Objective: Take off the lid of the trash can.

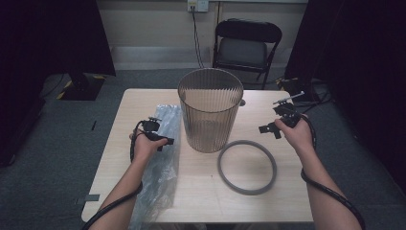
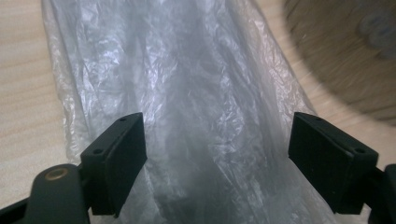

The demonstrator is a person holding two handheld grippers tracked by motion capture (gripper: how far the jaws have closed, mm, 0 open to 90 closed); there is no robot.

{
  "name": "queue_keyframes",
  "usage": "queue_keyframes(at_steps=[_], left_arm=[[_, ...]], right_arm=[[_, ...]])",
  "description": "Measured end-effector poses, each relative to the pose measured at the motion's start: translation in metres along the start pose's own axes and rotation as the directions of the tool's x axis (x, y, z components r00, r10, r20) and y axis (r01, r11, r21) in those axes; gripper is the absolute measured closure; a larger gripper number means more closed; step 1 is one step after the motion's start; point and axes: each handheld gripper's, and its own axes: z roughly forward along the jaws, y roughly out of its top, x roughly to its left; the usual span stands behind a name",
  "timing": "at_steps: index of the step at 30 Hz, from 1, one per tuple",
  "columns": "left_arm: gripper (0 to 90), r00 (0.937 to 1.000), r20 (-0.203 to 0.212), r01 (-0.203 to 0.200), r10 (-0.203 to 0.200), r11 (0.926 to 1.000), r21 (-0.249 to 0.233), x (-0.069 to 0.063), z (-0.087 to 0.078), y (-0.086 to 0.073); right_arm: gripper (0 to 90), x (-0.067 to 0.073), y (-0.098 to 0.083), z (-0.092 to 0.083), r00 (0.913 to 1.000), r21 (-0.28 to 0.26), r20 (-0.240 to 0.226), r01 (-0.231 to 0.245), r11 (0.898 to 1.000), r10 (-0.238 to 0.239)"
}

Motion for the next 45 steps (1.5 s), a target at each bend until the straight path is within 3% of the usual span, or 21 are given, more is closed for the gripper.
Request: queue_keyframes(at_steps=[6,7,8,9,11,14,16,18,20,22,23,24,28,30,35,38,41,43,44,45], left_arm=[[16.8,0.9974,-0.041,-0.060,0.059,0.9981,-0.012,-0.006,0.002,-0.003],[18.6,0.9930,-0.064,-0.100,0.099,0.9950,-0.005,-0.007,0.002,-0.004],[22.7,0.9930,-0.064,-0.100,0.099,0.9950,-0.005,-0.007,0.002,-0.004],[26.4,0.9824,-0.092,-0.163,0.163,0.9867,0.007,-0.010,0.002,-0.006],[31.8,0.9801,-0.093,-0.176,0.175,0.9843,-0.002,-0.010,-0.001,-0.008],[53.7,0.9803,-0.067,-0.187,0.186,0.9824,-0.007,-0.010,-0.005,-0.010],[62.7,0.9783,-0.056,-0.199,0.199,0.9800,0.009,-0.009,-0.008,-0.010],[76.5,0.9856,-0.008,-0.168,0.169,0.9851,0.034,-0.007,-0.011,-0.011],[87.1,0.9881,0.040,-0.151,0.148,0.9859,0.072,-0.004,-0.014,-0.012],[90.0,0.9849,0.081,-0.161,0.153,0.9824,0.096,-0.004,-0.018,-0.012],[90.0,0.9807,0.108,-0.172,0.163,0.9821,0.077,-0.004,-0.022,-0.011],[90.0,0.9748,0.134,-0.188,0.178,0.9799,0.066,-0.004,-0.028,-0.009],[90.0,0.9565,0.165,-0.248,0.241,0.9682,0.028,-0.005,-0.060,0.002],[90.0,0.9521,0.170,-0.260,0.254,0.9656,0.012,-0.004,-0.079,0.008],[90.0,0.9382,0.150,-0.312,0.312,0.9497,-0.023,-0.005,-0.123,0.023],[90.0,0.9263,0.117,-0.356,0.358,0.9337,-0.034,-0.006,-0.144,0.031],[90.0,0.9213,0.099,-0.373,0.376,0.9266,-0.049,-0.006,-0.160,0.037],[90.0,0.9224,0.084,-0.373,0.377,0.9259,-0.060,-0.007,-0.170,0.040],[90.0,0.9187,0.088,-0.381,0.385,0.9225,-0.063,-0.008,-0.175,0.042],[90.0,0.9194,0.084,-0.379,0.384,0.9228,-0.068,-0.009,-0.179,0.044]], right_arm=[[15.8,-0.002,-0.001,-0.003,1.0000,-0.008,0.000,-0.002,1.000,0.002],[15.8,-0.003,-0.001,-0.003,1.0000,-0.009,0.002,-0.008,1.000,0.008],[15.8,-0.004,-0.002,-0.004,0.9999,-0.011,0.001,-0.011,1.000,0.011],[15.8,-0.004,-0.002,-0.004,0.9999,-0.013,0.002,-0.010,1.000,0.010],[15.7,-0.004,-0.003,-0.005,1.0000,-0.012,0.001,-0.008,1.000,0.008],[15.8,-0.004,-0.004,-0.004,1.0000,-0.009,0.002,-0.005,1.000,0.005],[15.8,-0.003,-0.005,-0.002,1.0000,-0.006,-0.002,-0.010,1.000,0.009],[15.8,-0.002,-0.005,-0.001,1.0000,0.000,-0.006,-0.007,1.000,0.007],[15.8,0.000,-0.005,0.000,0.9999,0.007,-0.011,-0.003,1.000,0.004],[15.8,0.002,-0.005,0.001,0.9999,0.016,-0.014,0.006,1.000,-0.005],[15.8,0.003,-0.005,0.002,0.9998,0.021,-0.016,0.011,1.000,-0.010],[15.8,0.003,-0.005,0.002,0.9997,0.021,-0.018,0.017,1.000,-0.016],[15.9,0.001,-0.007,-0.001,0.9996,0.025,-0.016,0.024,0.999,-0.023],[15.9,-0.001,-0.006,-0.005,0.9998,0.014,-0.012,0.019,1.000,-0.019],[15.9,0.000,-0.003,-0.017,0.9997,-0.005,-0.010,0.023,1.000,-0.023],[15.8,0.003,0.001,-0.023,0.9996,-0.015,-0.002,0.027,1.000,-0.027],[15.8,0.006,0.004,-0.028,0.9994,-0.021,-0.003,0.035,0.999,-0.035],[15.8,0.009,0.005,-0.030,0.9991,-0.021,-0.005,0.042,0.999,-0.042],[15.8,0.010,0.006,-0.031,0.9991,-0.023,-0.004,0.042,0.999,-0.042],[15.8,0.011,0.007,-0.032,0.9990,-0.023,-0.004,0.044,0.999,-0.044]])
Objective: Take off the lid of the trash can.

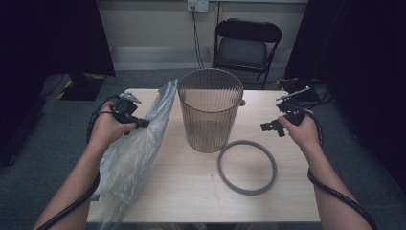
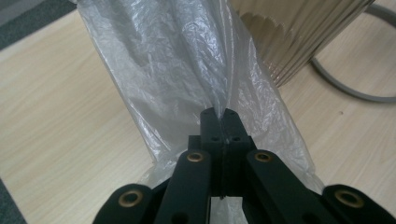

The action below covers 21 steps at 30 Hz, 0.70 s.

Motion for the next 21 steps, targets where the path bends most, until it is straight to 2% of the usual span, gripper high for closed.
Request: queue_keyframes(at_steps=[1,6,13,21], left_arm=[[90.0,0.9998,-0.003,-0.019,0.019,0.9998,0.002,0.000,-0.004,0.003],[90.0,0.9990,-0.007,-0.044,0.044,0.9990,0.003,-0.005,-0.018,0.016],[90.0,0.9976,0.000,-0.069,0.069,0.9973,-0.024,-0.009,-0.030,0.032],[90.0,0.9928,0.009,-0.119,0.119,0.9919,-0.046,-0.018,-0.042,0.053]], right_arm=[[15.8,0.001,0.001,-0.001,1.0000,-0.002,0.000,0.001,1.000,-0.001],[15.8,0.004,0.004,-0.006,1.0000,-0.012,0.001,0.002,1.000,-0.002],[15.8,0.006,0.008,-0.012,0.9999,-0.019,0.006,0.009,1.000,-0.009],[15.8,0.008,0.010,-0.014,0.9999,-0.017,0.007,0.010,1.000,-0.010]])
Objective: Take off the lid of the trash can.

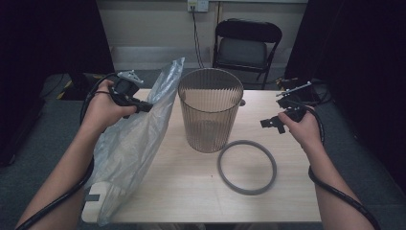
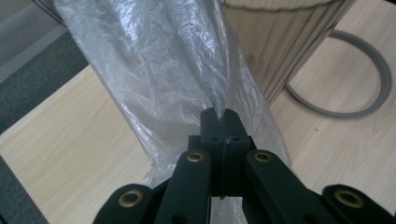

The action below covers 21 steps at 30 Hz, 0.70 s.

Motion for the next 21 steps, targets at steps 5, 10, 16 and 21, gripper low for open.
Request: queue_keyframes(at_steps=[5,10,16,21], left_arm=[[90.0,0.9993,0.031,-0.018,0.019,0.9997,-0.017,-0.006,-0.002,0.010],[90.0,0.9980,0.054,-0.032,0.034,0.9991,-0.027,-0.009,0.000,0.020],[90.0,0.9960,0.067,-0.058,0.059,0.9980,-0.024,-0.015,0.002,0.029],[90.0,0.9937,0.076,-0.080,0.083,0.9962,-0.035,-0.022,-0.003,0.039]], right_arm=[[15.8,0.000,0.005,-0.003,1.0000,-0.002,0.001,0.004,1.000,-0.004],[15.8,0.001,0.010,-0.004,1.0000,-0.014,-0.006,0.002,1.000,-0.002],[15.7,0.005,0.016,-0.007,0.9999,-0.025,-0.014,0.005,1.000,-0.005],[15.6,0.014,0.028,-0.013,0.9996,-0.025,-0.011,0.024,0.999,-0.025]])
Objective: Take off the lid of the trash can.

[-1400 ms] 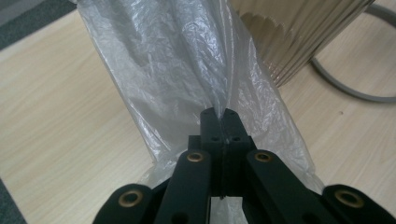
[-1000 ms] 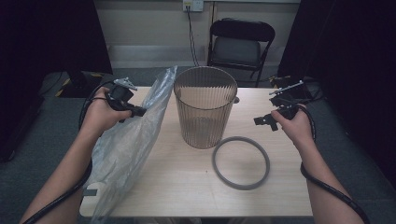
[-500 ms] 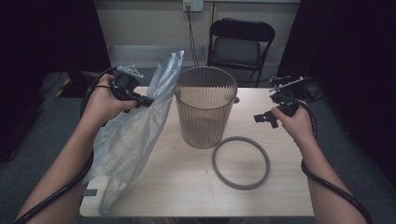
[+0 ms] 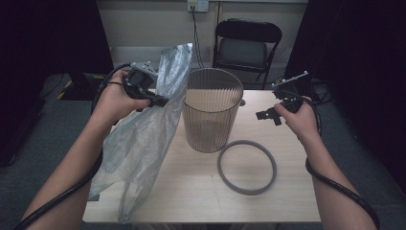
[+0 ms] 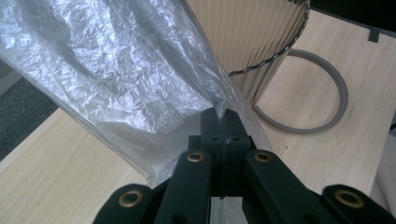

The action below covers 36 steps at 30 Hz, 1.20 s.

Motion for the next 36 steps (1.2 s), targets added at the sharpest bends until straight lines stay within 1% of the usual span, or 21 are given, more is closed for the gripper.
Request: queue_keyframes(at_steps=[5,7,10,14,19,22,26,29,31,33,36], left_arm=[[90.0,0.9998,0.006,-0.021,0.021,0.9998,-0.002,-0.004,-0.007,0.010],[90.0,0.9995,0.009,-0.029,0.029,0.9996,-0.003,-0.007,-0.010,0.014],[90.0,0.9987,0.017,-0.049,0.049,0.9988,0.003,-0.011,-0.010,0.022],[90.0,0.9969,0.035,-0.071,0.071,0.9973,0.014,-0.016,-0.001,0.032],[90.0,0.9946,0.071,-0.078,0.076,0.9964,0.033,-0.015,0.015,0.038],[90.0,0.9938,0.075,-0.085,0.082,0.9956,0.040,-0.014,0.022,0.042],[90.0,0.9939,0.079,-0.079,0.077,0.9965,0.026,-0.013,0.026,0.048],[90.0,0.9932,0.078,-0.089,0.087,0.9957,0.024,-0.011,0.029,0.053],[90.0,0.9930,0.086,-0.083,0.081,0.9963,0.022,-0.010,0.034,0.055],[90.0,0.9923,0.101,-0.074,0.072,0.9970,0.019,-0.009,0.039,0.055],[90.0,0.9900,0.120,-0.077,0.074,0.9967,0.023,-0.009,0.048,0.054]], right_arm=[[15.7,0.007,0.005,-0.005,0.9999,-0.006,0.000,0.012,1.000,-0.012],[15.7,0.009,0.007,-0.008,0.9999,-0.017,0.002,0.013,1.000,-0.012],[15.6,0.010,0.010,-0.014,0.9999,-0.026,0.007,0.015,1.000,-0.014],[15.6,0.013,0.016,-0.022,0.9997,-0.039,0.012,0.022,0.999,-0.021],[15.6,0.013,0.021,-0.026,0.9996,-0.041,0.013,0.027,0.999,-0.026],[15.6,0.012,0.023,-0.027,0.9996,-0.044,0.016,0.025,0.999,-0.025],[15.6,0.012,0.027,-0.027,0.9996,-0.047,0.013,0.025,0.999,-0.025],[15.6,0.012,0.029,-0.027,0.9995,-0.045,0.013,0.028,0.999,-0.027],[15.6,0.012,0.030,-0.027,0.9996,-0.050,0.013,0.027,0.998,-0.027],[15.6,0.012,0.032,-0.028,0.9997,-0.058,0.004,0.023,0.998,-0.022],[15.6,0.013,0.035,-0.030,0.9997,-0.064,0.004,0.025,0.998,-0.025]])
